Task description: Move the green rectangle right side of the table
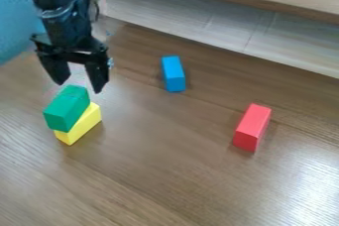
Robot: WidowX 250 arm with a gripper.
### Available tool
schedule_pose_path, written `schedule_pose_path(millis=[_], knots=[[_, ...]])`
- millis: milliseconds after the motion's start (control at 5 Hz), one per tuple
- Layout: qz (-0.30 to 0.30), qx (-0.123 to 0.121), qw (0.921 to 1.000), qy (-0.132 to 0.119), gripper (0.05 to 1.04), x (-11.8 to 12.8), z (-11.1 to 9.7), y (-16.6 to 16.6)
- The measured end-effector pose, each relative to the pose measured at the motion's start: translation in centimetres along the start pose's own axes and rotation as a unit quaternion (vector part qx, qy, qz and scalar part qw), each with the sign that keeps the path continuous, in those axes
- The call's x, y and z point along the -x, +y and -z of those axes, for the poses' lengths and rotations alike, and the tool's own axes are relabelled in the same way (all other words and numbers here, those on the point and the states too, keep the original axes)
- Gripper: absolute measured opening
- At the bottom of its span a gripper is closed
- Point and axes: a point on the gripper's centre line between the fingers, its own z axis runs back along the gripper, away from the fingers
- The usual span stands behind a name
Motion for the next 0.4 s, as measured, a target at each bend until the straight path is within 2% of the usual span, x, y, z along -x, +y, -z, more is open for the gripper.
schedule_pose_path(millis=[400], knots=[[-0.012, -0.008, 0.9996, 0.025, 1.000, 1.07, 1.66, 1.38]])
